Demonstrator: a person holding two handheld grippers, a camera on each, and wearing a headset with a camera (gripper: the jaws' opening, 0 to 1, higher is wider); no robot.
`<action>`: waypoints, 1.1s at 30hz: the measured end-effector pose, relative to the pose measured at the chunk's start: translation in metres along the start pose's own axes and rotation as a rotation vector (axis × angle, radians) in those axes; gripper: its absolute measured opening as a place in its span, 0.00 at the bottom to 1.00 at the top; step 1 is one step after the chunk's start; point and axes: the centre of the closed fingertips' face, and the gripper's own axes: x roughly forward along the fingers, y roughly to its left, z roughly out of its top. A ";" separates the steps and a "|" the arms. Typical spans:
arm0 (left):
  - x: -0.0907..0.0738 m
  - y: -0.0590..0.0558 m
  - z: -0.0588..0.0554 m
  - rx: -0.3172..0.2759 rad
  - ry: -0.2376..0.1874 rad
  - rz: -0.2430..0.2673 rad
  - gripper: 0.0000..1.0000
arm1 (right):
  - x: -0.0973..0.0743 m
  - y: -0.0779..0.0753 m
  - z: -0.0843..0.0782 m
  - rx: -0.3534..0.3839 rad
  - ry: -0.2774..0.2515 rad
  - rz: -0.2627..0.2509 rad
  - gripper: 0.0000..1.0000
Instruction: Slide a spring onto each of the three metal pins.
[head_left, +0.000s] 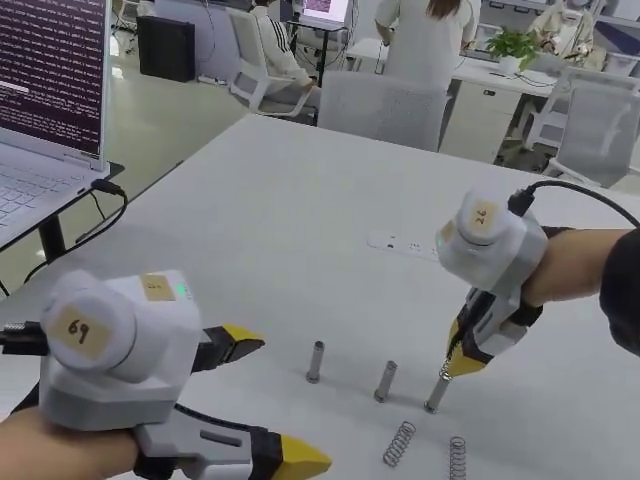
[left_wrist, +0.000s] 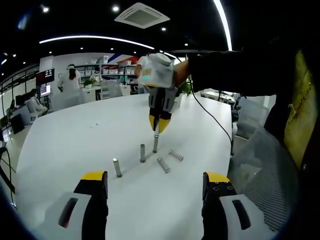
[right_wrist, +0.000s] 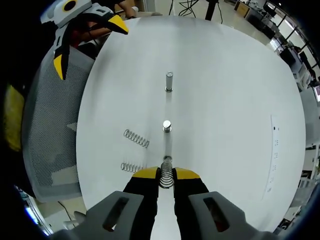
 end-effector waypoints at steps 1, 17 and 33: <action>0.000 0.000 0.000 -0.001 -0.001 0.000 0.74 | 0.000 0.000 0.000 0.000 -0.001 0.000 0.08; 0.000 0.000 -0.001 -0.005 0.000 -0.001 0.73 | 0.005 -0.001 -0.002 0.007 0.001 0.002 0.08; 0.000 0.001 -0.002 -0.006 0.002 -0.001 0.73 | 0.019 -0.003 -0.004 0.013 0.003 0.009 0.08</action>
